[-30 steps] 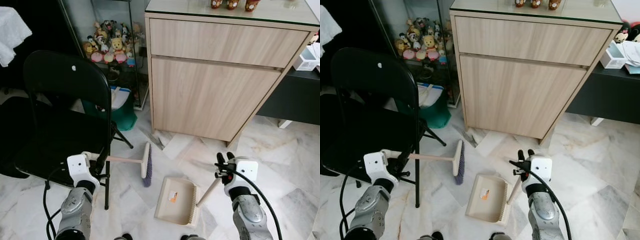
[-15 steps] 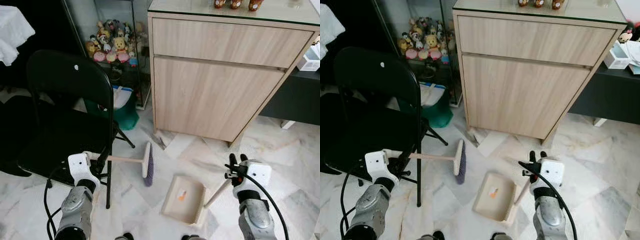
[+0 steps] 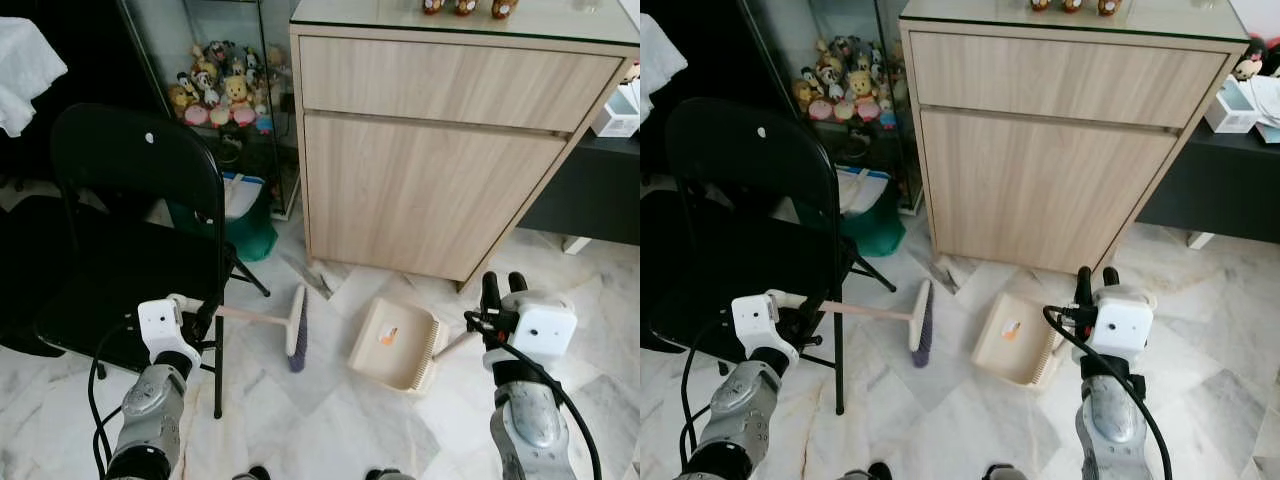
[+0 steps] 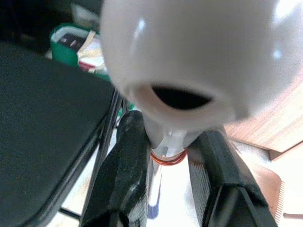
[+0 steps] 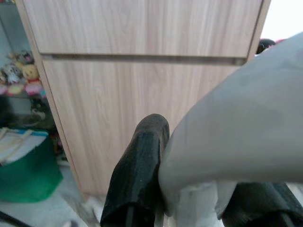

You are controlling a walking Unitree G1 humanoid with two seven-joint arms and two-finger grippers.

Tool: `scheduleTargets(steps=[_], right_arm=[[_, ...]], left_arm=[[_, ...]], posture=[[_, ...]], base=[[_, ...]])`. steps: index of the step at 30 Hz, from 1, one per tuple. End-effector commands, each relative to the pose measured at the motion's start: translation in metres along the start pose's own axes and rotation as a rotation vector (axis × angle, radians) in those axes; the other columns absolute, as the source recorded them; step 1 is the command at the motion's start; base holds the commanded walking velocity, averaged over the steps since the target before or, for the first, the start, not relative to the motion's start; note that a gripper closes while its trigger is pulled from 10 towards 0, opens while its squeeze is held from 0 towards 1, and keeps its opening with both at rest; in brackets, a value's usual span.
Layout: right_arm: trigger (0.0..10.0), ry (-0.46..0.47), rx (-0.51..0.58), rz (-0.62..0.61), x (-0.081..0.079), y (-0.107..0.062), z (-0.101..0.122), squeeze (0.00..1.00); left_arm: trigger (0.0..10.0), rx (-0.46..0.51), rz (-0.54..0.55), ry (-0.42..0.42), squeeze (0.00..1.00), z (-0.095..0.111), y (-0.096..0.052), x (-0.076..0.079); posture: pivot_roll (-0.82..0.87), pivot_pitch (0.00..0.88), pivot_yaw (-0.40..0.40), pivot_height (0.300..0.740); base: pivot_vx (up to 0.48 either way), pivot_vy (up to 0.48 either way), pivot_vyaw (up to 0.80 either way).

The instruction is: Sweep floor

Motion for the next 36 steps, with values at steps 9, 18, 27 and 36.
scheduleTargets(steps=[9,18,27,36], right_arm=[[10.0,0.025,0.043,0.006,-0.005,0.001,0.016,0.00],[10.0,0.037,0.035,0.019,-0.010,0.001,0.018,0.00],[10.0,0.040,0.025,0.035,-0.013,0.000,0.017,0.00],[10.0,0.069,0.016,0.034,-0.014,0.004,0.018,0.00]], left_arm=[[10.0,0.111,-0.054,0.086,0.00,0.038,-0.011,0.010],[10.0,0.134,-0.046,0.087,0.00,0.051,-0.025,0.016],[10.0,0.115,-0.053,0.073,0.00,0.050,-0.025,0.026],[10.0,0.104,-0.060,0.060,0.00,0.051,-0.026,0.029]], posture=[[-0.19,0.129,0.060,0.740],[-0.17,0.118,0.062,0.740],[-0.17,0.119,0.064,0.740],[-0.17,0.154,0.063,0.740]], base=[[0.000,0.000,0.00],[0.000,0.000,0.00],[0.000,0.000,0.00],[0.000,0.000,0.00]])
Point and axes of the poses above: a point about 5 cm out from each wrist's last joint towards the gripper, its own y axis pointing out of the wrist towards the gripper, its own z axis along the axis of the wrist's last joint, x = y × z, the point moved 2 cm from there along y, pointing out of the wrist towards the gripper, and after that the axes turned 15 degrees about -y, right-handed, at the moved point
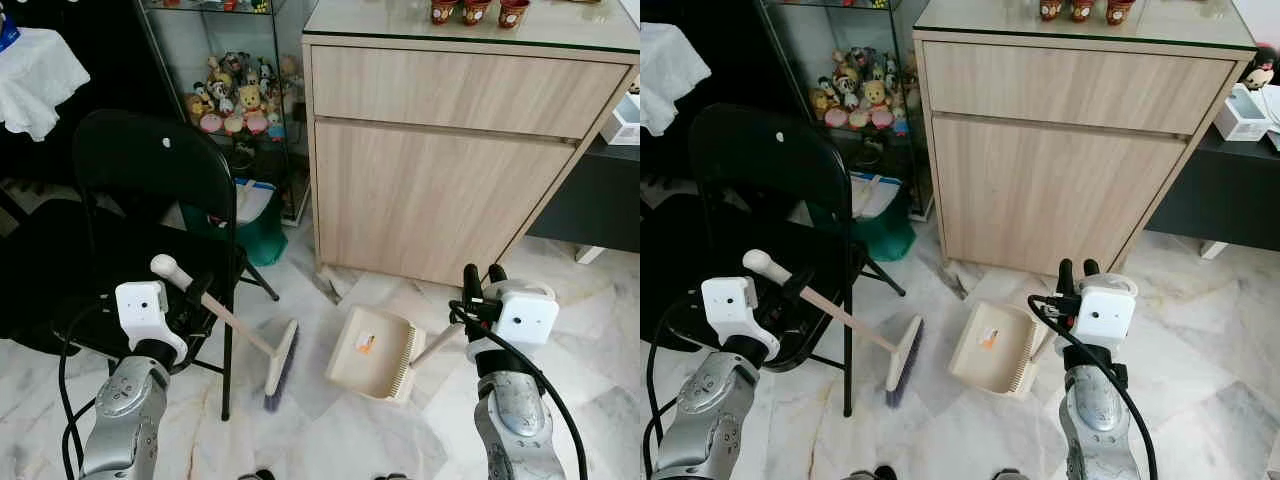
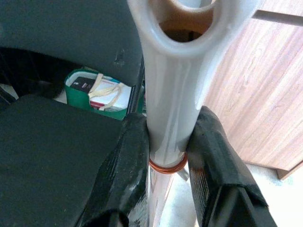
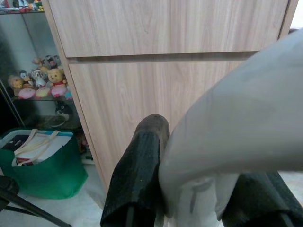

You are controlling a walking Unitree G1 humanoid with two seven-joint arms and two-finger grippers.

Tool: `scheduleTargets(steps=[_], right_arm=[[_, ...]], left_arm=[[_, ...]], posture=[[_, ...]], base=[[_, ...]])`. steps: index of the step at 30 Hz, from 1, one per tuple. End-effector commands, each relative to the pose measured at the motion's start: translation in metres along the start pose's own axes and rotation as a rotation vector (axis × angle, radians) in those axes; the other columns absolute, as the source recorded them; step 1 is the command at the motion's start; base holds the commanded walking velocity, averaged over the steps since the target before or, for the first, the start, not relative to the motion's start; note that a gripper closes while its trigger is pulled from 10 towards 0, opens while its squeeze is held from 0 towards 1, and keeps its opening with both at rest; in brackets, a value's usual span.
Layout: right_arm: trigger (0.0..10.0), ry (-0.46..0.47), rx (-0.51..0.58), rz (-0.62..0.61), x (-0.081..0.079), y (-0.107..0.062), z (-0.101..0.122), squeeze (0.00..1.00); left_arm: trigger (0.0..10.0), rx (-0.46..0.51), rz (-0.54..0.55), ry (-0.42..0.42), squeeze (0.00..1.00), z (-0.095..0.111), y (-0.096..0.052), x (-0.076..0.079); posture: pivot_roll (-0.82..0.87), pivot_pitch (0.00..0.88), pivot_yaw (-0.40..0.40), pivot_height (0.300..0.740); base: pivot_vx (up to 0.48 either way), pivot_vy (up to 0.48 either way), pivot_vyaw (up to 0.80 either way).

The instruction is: Sweep floor

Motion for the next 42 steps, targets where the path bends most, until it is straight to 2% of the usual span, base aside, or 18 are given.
scheduleTargets(steps=[1,15,29,42], right_arm=[[10.0,0.019,0.052,-0.014,0.002,0.003,0.013,0.00],[10.0,0.028,0.049,-0.021,0.001,0.002,0.016,0.00],[10.0,0.040,0.047,0.000,-0.002,0.006,0.018,0.00],[10.0,0.042,0.047,0.010,-0.004,0.007,0.019,0.00]], left_arm=[[10.0,0.028,-0.009,0.000,0.00,0.007,-0.001,0.002],[10.0,0.009,-0.022,-0.002,0.00,0.006,-0.001,0.010],[10.0,0.001,-0.033,-0.012,0.00,0.005,0.002,0.014],[10.0,0.004,-0.027,-0.015,0.00,0.006,0.001,0.012]], posture=[[-0.17,0.154,0.063,0.740],[-0.17,0.189,0.066,0.740],[-0.16,0.204,0.064,0.740],[-0.16,0.204,0.063,0.740]], base=[[0.000,0.000,0.00],[0.000,0.000,0.00],[-0.265,0.000,0.00],[-0.264,0.000,0.00]])
Point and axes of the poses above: a point about 5 cm out from each wrist's last joint towards the gripper, its own y axis pointing out of the wrist towards the gripper, its own z axis along the axis of the wrist's last joint, x = y × z, the point moved 2 cm from there along y, pointing out of the wrist towards the gripper, and after that the axes turned 15 degrees about -y, right-handed, at the moved point
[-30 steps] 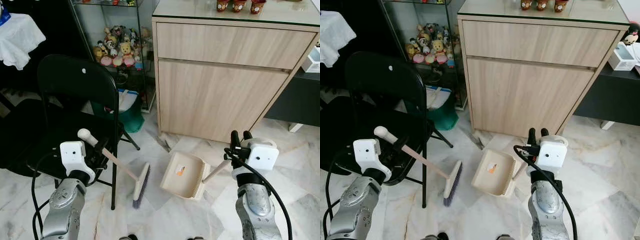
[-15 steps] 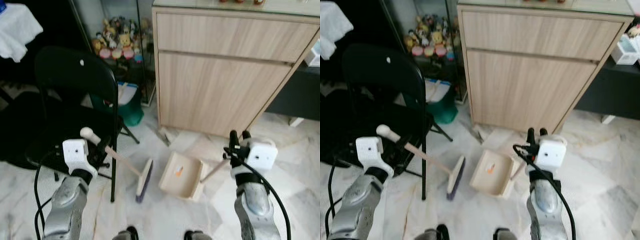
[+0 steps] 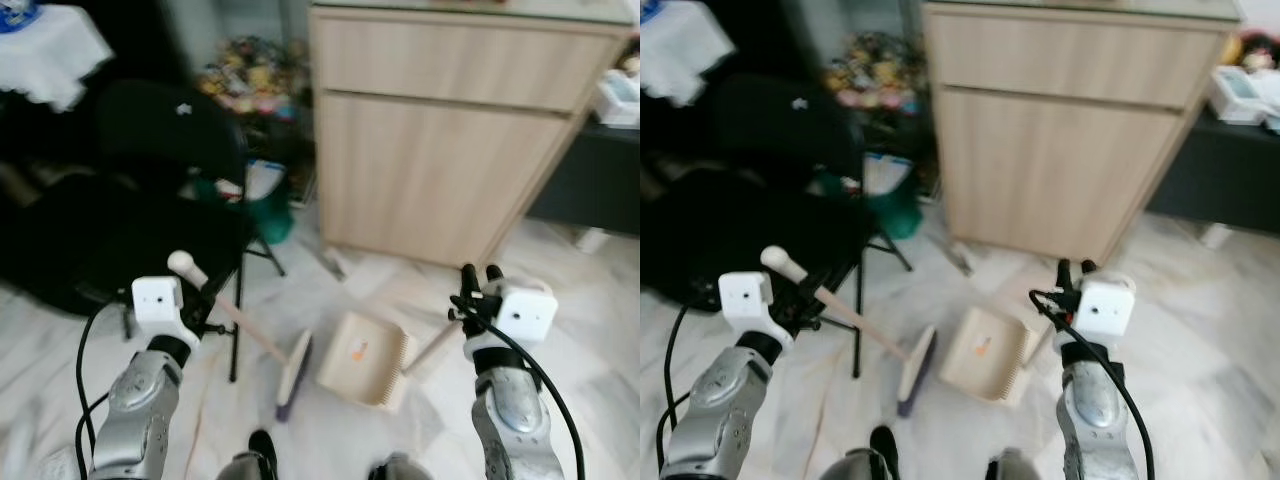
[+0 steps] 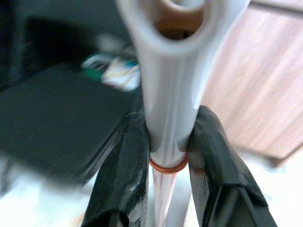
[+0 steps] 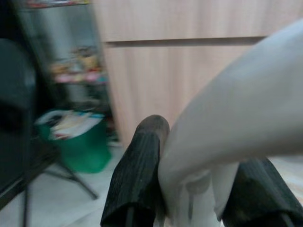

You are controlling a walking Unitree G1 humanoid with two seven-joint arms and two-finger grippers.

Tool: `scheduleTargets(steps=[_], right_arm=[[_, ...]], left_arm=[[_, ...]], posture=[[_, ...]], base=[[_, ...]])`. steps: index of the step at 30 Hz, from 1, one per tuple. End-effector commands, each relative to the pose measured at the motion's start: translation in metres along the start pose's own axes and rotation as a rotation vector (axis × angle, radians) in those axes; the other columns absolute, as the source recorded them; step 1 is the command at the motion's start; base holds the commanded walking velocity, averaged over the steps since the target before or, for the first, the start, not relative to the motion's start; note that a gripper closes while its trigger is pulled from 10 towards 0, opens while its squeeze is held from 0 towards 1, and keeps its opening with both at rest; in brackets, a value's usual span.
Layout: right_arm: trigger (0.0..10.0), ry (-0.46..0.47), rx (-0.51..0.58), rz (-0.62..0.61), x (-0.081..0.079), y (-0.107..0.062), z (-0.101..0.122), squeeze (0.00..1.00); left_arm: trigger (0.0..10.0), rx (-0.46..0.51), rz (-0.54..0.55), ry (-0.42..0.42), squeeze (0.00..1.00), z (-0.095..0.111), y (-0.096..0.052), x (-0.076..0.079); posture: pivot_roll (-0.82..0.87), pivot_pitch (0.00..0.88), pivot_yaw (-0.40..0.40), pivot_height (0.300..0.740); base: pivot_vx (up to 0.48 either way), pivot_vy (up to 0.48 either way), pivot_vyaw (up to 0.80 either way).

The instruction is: Sweep floor

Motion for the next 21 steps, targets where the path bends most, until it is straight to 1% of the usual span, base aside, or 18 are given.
scheduleTargets(steps=[1,14,21], right_arm=[[10.0,0.036,0.036,-0.001,-0.0028,-0.0021,0.0090,0.00],[10.0,0.040,0.030,0.010,-0.0057,-0.0017,0.0078,0.00],[10.0,0.038,0.038,0.022,-0.0066,-0.0025,0.0089,0.00]], left_arm=[[10.0,0.029,0.000,0.022,0.00,0.0088,0.0002,-0.0015],[10.0,0.027,-0.003,0.028,0.00,0.0106,0.0008,-0.0025],[10.0,0.030,0.003,0.031,0.00,0.0094,-0.0006,-0.0028]], posture=[[-0.16,0.203,0.064,0.740],[-0.15,0.195,0.067,0.740],[-0.16,0.173,0.063,0.740]], base=[[-0.259,0.000,0.00],[-0.256,0.000,0.00],[-0.249,0.000,0.65]])
Point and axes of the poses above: a point about 5 cm out from each wrist's last joint towards the gripper, its own y axis pointing out of the wrist towards the gripper, its own z axis along the axis of the wrist's last joint, x = y × z, the point moved 2 cm from there along y, pointing out of the wrist towards the gripper, and after that the axes turned 15 degrees about -y, right-handed, at the moved point
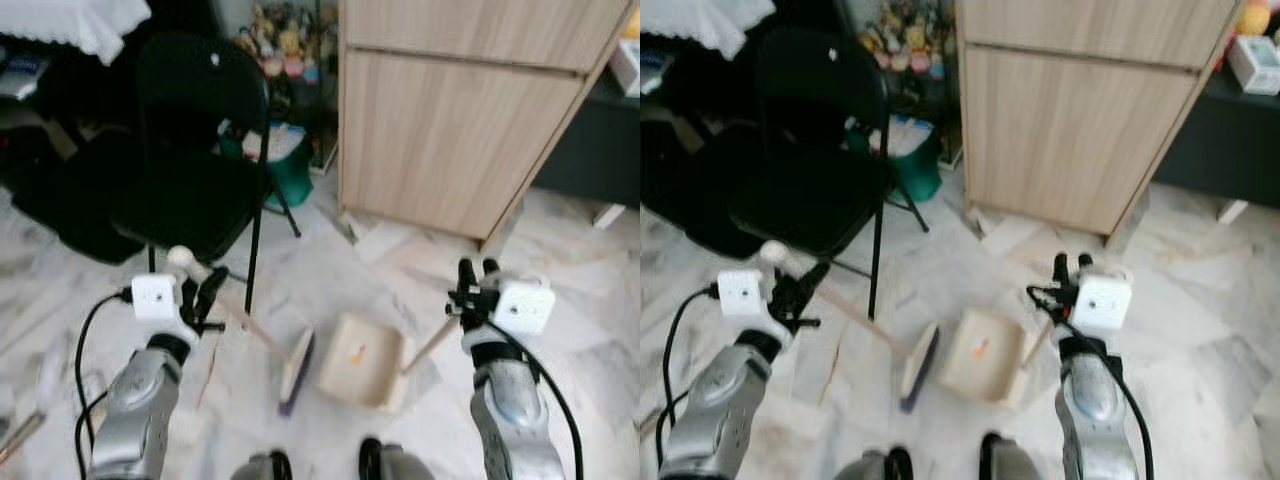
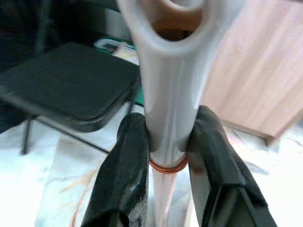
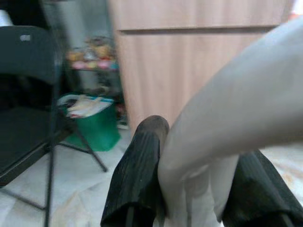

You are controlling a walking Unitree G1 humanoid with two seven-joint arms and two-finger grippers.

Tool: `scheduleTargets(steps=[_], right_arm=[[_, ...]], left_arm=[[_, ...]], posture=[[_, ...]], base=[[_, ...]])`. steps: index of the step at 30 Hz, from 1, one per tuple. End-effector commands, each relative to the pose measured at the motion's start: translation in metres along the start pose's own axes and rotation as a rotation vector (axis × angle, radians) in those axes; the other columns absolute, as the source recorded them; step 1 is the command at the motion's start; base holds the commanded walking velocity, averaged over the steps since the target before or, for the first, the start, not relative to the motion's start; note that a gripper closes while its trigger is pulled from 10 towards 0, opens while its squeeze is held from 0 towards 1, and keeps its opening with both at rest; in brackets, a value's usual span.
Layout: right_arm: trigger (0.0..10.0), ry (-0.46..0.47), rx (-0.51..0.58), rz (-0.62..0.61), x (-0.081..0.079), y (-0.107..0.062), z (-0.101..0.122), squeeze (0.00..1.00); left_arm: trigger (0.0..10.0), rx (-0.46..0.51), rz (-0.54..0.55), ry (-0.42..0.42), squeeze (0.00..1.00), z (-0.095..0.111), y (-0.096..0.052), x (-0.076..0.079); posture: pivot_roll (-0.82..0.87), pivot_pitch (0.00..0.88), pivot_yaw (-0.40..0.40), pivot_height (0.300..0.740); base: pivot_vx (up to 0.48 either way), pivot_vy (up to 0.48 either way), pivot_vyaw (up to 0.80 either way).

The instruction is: Sweep floor

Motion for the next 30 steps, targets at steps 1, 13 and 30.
scheduleTargets(steps=[1,13,30], right_arm=[[10.0,0.033,0.048,0.016,-0.0038,-0.0002,0.0110,0.00],[10.0,0.032,0.065,0.037,-0.0047,0.0031,0.0136,0.00],[10.0,0.047,0.083,0.089,-0.0082,0.0073,0.0176,0.00]], left_arm=[[10.0,0.022,0.017,0.020,0.00,0.0048,-0.0035,-0.0045],[10.0,0.052,0.068,0.021,0.00,0.0056,-0.0081,-0.0080],[10.0,0.092,0.157,0.031,0.00,0.0068,-0.0109,-0.0140]], posture=[[-0.16,0.170,0.062,0.740],[-0.15,0.146,0.049,0.740],[-0.15,0.154,0.023,0.740]], base=[[0.000,0.000,0.76],[0.000,0.000,0.77],[0.000,0.000,0.78]])
Point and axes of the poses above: a point about 5 cm out from each wrist's last joint towards the gripper, its own y axis pointing out of the wrist towards the gripper, its own z axis along the axis of the wrist's last joint, x = y × z, the point moved 2 cm from there along y, pointing out of the wrist towards the gripper, and after that the axes turned 15 degrees about -y, right-handed, at the moved point
